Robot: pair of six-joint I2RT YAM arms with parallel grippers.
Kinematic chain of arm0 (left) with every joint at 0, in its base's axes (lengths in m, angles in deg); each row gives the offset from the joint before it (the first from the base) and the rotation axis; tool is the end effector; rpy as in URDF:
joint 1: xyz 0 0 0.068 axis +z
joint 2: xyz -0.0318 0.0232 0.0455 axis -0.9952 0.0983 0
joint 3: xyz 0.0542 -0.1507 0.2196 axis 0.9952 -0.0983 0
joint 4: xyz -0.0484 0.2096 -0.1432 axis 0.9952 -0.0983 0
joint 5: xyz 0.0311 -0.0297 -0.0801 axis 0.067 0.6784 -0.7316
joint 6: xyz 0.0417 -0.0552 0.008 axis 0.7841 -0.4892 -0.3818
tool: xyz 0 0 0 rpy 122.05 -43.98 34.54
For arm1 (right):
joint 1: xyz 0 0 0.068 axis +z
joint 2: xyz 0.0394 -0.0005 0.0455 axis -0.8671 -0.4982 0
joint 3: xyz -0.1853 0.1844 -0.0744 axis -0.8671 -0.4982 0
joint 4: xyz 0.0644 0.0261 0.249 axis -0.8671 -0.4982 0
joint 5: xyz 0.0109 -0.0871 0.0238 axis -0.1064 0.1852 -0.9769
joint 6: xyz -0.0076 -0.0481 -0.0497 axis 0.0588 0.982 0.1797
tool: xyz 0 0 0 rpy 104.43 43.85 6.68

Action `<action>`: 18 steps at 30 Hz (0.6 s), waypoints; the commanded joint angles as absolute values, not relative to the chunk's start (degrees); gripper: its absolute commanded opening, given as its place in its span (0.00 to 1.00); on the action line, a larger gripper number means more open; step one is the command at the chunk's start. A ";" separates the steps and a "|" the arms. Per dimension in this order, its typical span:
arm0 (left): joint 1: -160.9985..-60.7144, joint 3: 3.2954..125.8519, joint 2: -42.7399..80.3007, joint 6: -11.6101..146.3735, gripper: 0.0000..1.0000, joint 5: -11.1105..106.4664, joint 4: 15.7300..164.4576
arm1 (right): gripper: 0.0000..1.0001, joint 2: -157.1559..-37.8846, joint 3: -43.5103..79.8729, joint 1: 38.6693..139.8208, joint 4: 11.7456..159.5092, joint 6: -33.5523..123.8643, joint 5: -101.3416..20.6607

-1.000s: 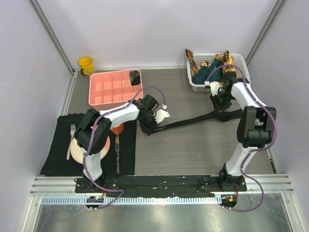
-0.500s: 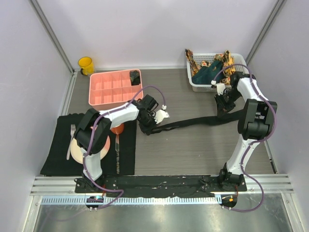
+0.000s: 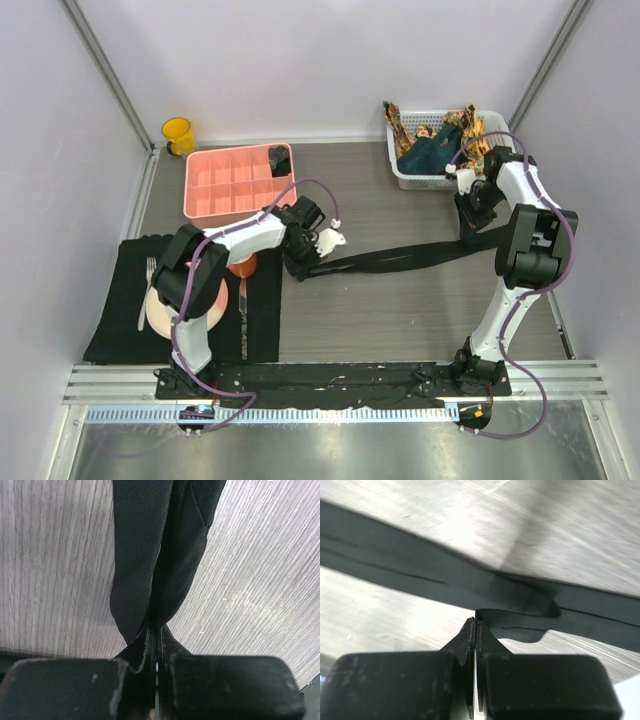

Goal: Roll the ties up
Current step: Flatten out the tie at the center of the board.

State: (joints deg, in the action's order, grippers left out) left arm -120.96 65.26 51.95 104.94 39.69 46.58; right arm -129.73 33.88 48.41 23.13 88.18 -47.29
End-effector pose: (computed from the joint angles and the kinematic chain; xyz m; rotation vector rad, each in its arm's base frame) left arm 0.2826 -0.2295 0.1452 1.5527 2.4643 -0.4444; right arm 0.3769 -0.0635 0.1919 -0.6409 2.8749 0.2929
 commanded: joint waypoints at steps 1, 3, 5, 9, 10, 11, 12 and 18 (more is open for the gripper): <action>-120.13 63.68 50.25 105.68 0.00 41.35 43.87 | 0.01 -130.34 38.85 44.39 27.33 85.81 -42.37; -120.04 63.25 49.29 105.77 0.01 40.83 44.13 | 0.01 -131.74 40.45 42.81 27.34 85.63 -41.14; -120.04 62.72 48.06 106.29 0.05 40.04 45.01 | 0.01 -133.50 41.16 42.45 27.34 85.98 -39.74; -119.95 61.58 42.63 109.28 0.28 36.17 45.89 | 0.01 -135.26 39.23 42.45 27.69 86.60 -38.77; -119.95 61.05 41.38 109.89 0.34 34.60 46.76 | 0.01 -135.44 38.18 42.45 27.86 86.60 -38.59; -119.95 60.61 40.07 110.51 0.43 34.06 47.20 | 0.01 -135.62 37.48 42.45 28.47 86.60 -38.50; -119.95 60.26 37.62 110.95 0.46 33.53 47.47 | 0.01 -135.62 36.86 42.45 28.91 86.60 -37.63; -119.51 62.27 36.71 106.40 0.53 36.59 50.19 | 0.01 -136.67 36.58 40.87 31.03 85.37 -35.07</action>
State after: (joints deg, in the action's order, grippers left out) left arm -120.17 60.15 37.02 108.98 36.19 47.41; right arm -136.40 35.45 42.05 28.79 86.54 -37.65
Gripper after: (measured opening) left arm 0.530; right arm 0.015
